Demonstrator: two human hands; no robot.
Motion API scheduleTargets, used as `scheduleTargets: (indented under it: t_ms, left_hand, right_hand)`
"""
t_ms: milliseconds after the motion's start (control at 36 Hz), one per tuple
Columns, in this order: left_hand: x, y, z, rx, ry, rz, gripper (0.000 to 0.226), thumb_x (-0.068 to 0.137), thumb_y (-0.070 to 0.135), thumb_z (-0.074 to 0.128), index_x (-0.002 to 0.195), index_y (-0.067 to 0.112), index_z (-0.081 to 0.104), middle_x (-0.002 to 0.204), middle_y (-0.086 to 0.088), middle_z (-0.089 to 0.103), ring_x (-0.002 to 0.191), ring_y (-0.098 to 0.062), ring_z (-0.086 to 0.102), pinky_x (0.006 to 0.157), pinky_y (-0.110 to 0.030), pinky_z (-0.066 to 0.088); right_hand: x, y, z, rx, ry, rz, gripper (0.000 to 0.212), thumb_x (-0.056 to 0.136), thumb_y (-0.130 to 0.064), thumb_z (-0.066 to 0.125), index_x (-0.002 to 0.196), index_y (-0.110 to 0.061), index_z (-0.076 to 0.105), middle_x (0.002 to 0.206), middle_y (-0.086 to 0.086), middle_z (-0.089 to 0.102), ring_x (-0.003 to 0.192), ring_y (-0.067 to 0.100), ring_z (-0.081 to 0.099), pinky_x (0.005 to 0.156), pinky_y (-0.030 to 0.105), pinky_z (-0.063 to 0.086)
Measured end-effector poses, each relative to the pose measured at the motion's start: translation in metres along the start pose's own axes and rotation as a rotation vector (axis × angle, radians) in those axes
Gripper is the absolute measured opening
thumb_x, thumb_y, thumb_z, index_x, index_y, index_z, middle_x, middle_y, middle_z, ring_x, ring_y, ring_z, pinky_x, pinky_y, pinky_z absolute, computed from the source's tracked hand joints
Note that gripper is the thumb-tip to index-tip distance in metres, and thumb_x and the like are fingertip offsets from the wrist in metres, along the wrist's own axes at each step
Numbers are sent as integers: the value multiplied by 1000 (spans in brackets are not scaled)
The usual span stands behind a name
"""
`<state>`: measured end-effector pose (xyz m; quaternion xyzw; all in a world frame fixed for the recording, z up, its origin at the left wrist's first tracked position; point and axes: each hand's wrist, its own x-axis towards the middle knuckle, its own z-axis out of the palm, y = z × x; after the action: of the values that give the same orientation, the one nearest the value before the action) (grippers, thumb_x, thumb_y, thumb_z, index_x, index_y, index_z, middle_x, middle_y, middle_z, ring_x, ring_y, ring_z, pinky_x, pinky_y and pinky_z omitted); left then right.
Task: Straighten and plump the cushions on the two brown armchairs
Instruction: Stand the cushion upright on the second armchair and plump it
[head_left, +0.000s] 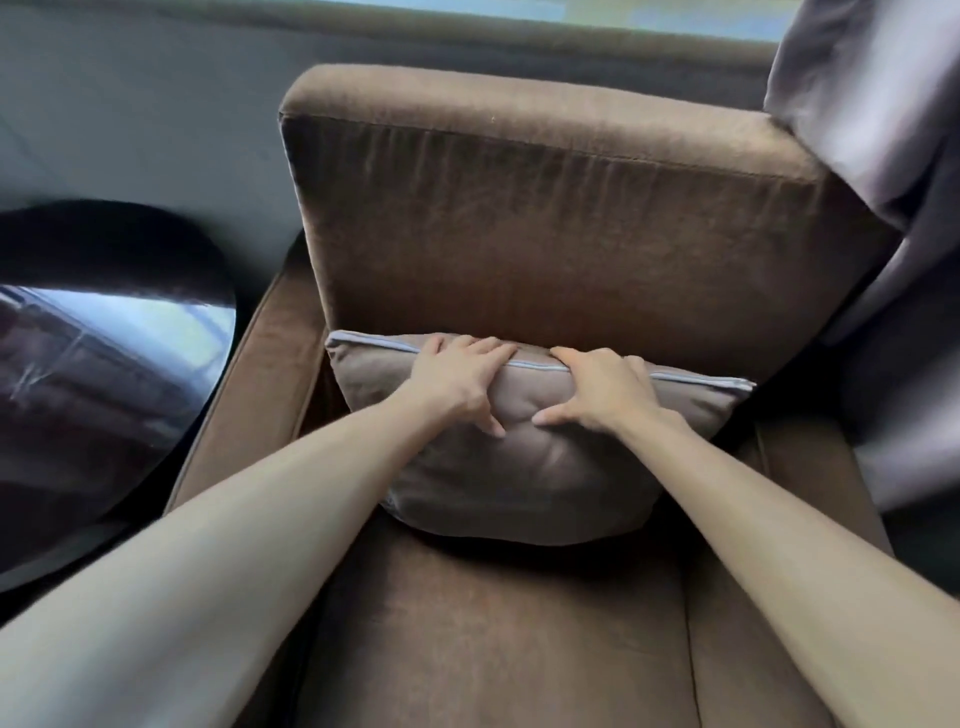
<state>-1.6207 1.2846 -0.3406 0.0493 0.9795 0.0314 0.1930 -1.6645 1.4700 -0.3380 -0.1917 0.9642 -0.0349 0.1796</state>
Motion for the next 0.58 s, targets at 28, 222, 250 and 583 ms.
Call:
scheduleTargets:
  t_ms: [28,222,250,583]
  left_hand:
    - [3,-3,3,3,51,-23,91,65,61,77,143,33,40,149,10,46,136,-18,43,110,-41,31]
    - [2,-12,-14,-117,238,-182,17,80,28,67,96,32,70,105,-6,67,104,-33,63,76,-34,31]
    - [4,-15,-17,-122,243,-180,15,80,30,68,95,32,71,106,-7,67,105,-34,62,76,-35,31]
    - [-31,-87,-24,-187,-32,-230,86,60,66,80,138,49,48,138,14,60,132,-21,50,94,-41,44]
  right_hand:
    - [1,1,2,-17,28,15,81,71,-71,74,141,-36,52,129,-1,69,128,24,57,101,43,35]
    - [4,8,3,75,223,105,23,80,-49,79,94,-31,74,95,1,75,106,28,66,83,35,32]
    - [4,8,1,80,237,108,21,81,-47,78,95,-32,75,94,2,75,106,28,66,85,35,34]
    - [-16,83,-25,177,-103,94,86,47,-78,76,126,-48,64,125,-2,70,123,27,60,102,48,50]
